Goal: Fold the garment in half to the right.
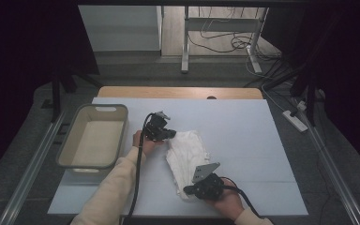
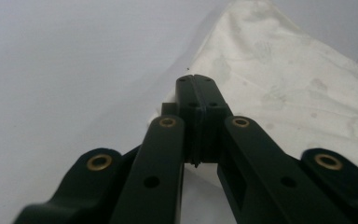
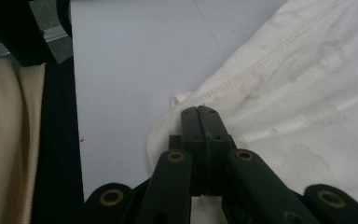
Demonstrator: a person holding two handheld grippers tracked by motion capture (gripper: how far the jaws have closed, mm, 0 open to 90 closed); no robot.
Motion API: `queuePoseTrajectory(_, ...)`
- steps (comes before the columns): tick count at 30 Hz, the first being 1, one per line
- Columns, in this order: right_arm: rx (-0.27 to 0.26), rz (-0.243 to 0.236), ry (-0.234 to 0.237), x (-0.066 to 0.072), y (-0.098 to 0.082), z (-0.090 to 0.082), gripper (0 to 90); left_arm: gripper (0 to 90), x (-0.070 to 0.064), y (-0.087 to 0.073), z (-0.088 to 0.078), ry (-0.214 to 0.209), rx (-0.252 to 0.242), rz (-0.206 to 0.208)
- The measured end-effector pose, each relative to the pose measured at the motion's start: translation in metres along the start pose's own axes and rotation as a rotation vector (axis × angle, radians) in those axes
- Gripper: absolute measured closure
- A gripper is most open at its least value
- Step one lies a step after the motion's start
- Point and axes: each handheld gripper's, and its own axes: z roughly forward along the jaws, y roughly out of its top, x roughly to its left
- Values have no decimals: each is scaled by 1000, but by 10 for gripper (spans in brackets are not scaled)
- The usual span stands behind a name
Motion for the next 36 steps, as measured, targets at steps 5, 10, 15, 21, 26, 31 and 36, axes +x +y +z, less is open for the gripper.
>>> queuePoseTrajectory(5,0,0,-1,0,0,0,894,890,2,-2,2,-8,-1,-8)
queuePoseTrajectory(10,-1,0,-1,0,0,0,894,889,1,-1,1,-1,4,-5)
queuePoseTrajectory(15,-16,-19,-23,-1,1,-4,893,888,-6,5,-7,18,-8,28)
queuePoseTrajectory(21,-47,-7,-42,-4,1,-14,893,889,-16,11,-20,9,-43,52)
queuePoseTrajectory(26,-43,9,-51,-5,-6,-23,893,889,-22,10,-21,-8,-14,57)
queuePoseTrajectory(31,-40,30,-67,-10,-12,-29,892,889,-15,3,-15,-2,18,30)
queuePoseTrajectory(36,-13,52,-82,-15,-19,-35,892,889,-8,-5,-10,-6,37,4)
